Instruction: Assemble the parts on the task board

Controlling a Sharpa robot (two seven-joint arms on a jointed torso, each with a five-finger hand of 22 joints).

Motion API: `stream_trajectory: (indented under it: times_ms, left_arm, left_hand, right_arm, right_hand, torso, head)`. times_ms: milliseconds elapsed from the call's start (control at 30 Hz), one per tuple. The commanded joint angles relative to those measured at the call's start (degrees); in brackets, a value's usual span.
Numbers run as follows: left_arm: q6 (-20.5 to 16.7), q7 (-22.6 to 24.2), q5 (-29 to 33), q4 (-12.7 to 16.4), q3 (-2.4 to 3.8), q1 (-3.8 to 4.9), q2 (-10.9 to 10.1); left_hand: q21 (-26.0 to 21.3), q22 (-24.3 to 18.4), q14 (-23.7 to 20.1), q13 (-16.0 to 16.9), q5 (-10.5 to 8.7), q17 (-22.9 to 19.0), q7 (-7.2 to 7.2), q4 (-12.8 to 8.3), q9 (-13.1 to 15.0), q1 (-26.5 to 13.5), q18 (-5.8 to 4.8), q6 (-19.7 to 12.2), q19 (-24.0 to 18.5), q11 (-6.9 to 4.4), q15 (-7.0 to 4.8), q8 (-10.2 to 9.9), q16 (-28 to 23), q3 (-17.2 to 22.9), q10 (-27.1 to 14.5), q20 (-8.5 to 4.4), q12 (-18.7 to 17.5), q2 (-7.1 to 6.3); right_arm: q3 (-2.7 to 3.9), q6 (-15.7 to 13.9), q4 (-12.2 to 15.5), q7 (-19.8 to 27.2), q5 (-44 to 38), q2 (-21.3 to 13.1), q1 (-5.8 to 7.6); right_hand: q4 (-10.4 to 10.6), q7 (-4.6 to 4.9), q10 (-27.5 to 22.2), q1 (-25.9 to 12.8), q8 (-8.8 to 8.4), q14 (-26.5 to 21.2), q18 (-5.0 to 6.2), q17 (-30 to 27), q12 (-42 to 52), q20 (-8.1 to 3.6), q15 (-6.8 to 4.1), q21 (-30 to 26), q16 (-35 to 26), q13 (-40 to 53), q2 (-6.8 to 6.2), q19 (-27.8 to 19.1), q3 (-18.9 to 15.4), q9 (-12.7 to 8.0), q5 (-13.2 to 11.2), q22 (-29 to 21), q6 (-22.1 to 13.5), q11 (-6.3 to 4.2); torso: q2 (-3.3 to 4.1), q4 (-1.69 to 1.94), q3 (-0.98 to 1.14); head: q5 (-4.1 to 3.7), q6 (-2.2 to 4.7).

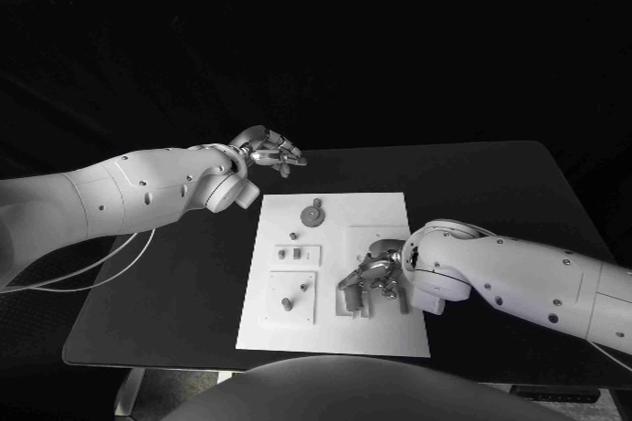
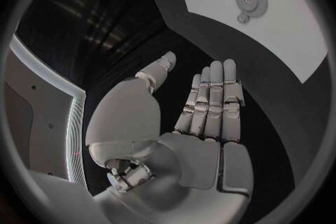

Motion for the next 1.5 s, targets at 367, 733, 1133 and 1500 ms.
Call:
stream_trajectory:
  times_ms: [367,733,1133,1500]
  left_arm:
    - [0.81,0.05,0.2,0.04,0.04,0.07,0.2]
    - [0.59,-0.52,-0.57,0.02,0.05,0.07,0.24]
    - [0.6,-0.68,-0.57,0.0,0.05,0.07,0.25]
    - [0.53,-0.81,-0.58,-0.03,0.05,0.07,0.26]
  left_hand:
    - [-0.22,0.07,0.22,-0.06,0.08,0.09,0.02,0.45,-0.08,-0.41,0.69,-0.25,0.34,-0.12,0.1,0.37,-0.18,0.03,-0.44,-0.12,-0.01,-0.03]
    - [-0.22,0.07,0.22,-0.06,0.08,0.09,0.02,0.46,-0.08,-0.41,0.69,-0.25,0.34,-0.12,0.1,0.37,-0.18,0.03,-0.44,-0.12,-0.01,-0.02]
    - [-0.22,0.07,0.22,-0.06,0.08,0.09,0.02,0.46,-0.08,-0.41,0.69,-0.25,0.34,-0.12,0.1,0.37,-0.18,0.03,-0.44,-0.12,-0.01,-0.02]
    - [-0.22,0.07,0.22,-0.06,0.08,0.09,0.02,0.46,-0.08,-0.41,0.69,-0.25,0.34,-0.12,0.1,0.37,-0.18,0.03,-0.44,-0.12,-0.01,-0.02]
  right_arm:
    - [-0.02,1.72,-0.93,0.13,-0.73,1.02,-0.3]
    - [-0.02,2.65,-1.84,0.09,-0.81,1.63,-0.62]
    - [-0.02,3.67,-2.08,-0.07,-1.17,1.93,-0.88]
    - [-0.02,3.61,-2.26,-0.06,-2.47,2.1,-0.94]
  right_hand:
    - [-5.69,0.13,-0.37,-0.61,-0.12,-0.13,1.16,-0.13,0.16,0.32,-0.23,0.01,-0.32,0.02,-0.02,-0.19,6.13,0.01,0.2,0.86,0.27,-0.06]
    - [-4.46,0.26,-0.55,-2.37,-0.29,-0.48,1.02,-0.56,0.06,0.47,-0.18,-0.1,-0.43,-0.01,-0.75,-0.3,5.61,-0.07,0.14,0.79,0.07,0.06]
    - [-4.46,0.26,-0.55,-2.37,-0.29,-0.48,1.02,-0.56,0.06,0.47,-0.18,-0.1,-0.43,-0.01,-0.75,-0.3,5.61,-0.07,0.14,0.79,0.07,0.06]
    - [-2.26,0.34,-1.1,-4.29,-0.64,-1.3,1.16,-1.31,-0.14,0.48,-0.17,-0.37,-0.6,0.0,-1.48,-0.71,6.1,-0.22,0.25,0.73,-0.32,0.21]
  torso:
    - [0.0,-0.01,-0.07]
    - [0.02,-0.04,-0.05]
    - [0.02,-0.02,-0.06]
    - [0.04,-0.02,-0.04]
  head:
    - [0.17,0.01]
    - [0.3,0.01]
    - [0.47,0.01]
    - [0.72,0.01]
